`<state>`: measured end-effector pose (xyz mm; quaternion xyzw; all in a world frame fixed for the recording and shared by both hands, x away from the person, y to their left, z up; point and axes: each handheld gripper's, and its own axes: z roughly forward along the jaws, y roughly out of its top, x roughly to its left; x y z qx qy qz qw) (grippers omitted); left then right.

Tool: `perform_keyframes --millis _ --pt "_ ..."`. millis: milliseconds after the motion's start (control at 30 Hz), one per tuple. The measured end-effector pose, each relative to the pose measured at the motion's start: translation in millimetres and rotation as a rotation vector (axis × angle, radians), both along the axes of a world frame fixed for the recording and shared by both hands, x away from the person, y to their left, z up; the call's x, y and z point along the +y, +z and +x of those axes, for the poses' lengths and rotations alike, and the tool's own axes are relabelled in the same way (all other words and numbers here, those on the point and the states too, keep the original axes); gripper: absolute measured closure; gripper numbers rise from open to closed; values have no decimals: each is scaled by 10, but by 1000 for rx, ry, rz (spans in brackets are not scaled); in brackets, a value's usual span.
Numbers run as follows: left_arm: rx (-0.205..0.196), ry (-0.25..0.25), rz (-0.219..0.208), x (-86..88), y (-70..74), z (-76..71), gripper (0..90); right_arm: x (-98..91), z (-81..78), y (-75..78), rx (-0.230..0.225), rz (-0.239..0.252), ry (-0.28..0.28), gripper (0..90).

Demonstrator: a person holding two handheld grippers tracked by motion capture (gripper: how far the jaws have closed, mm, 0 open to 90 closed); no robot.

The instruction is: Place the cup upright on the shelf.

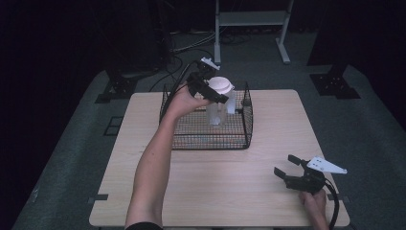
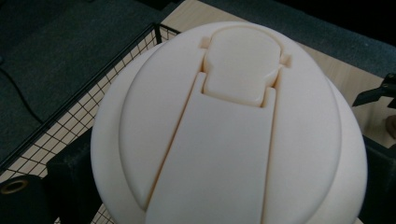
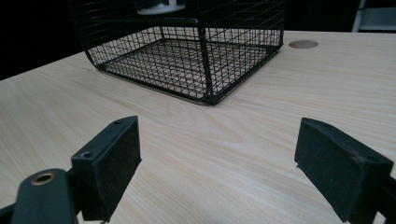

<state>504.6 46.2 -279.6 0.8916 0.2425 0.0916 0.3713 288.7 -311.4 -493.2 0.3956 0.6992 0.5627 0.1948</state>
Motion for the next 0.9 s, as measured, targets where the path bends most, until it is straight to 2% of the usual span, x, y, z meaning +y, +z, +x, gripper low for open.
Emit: perform_keyframes --millis 167,200,300,333,433,467,900 --pt "12 14 9 12 -123 46 49 -9 1 -1 -3 14 -1 135" --pt "19 30 15 16 -191 68 49 -8 0 -1 -4 13 -1 135" --pt "26 40 9 17 -259 83 49 -5 -2 -1 0 14 1 134" --pt "32 46 11 9 -331 99 49 -6 -1 -1 0 15 0 134" --pt "32 53 21 -1 -380 111 49 -6 -2 -1 1 17 0 134" --pt "39 57 24 -12 -437 123 49 -9 -2 -1 -1 13 1 134" --pt "15 90 28 -47 -667 156 49 -24 -5 1 -2 25 2 134"
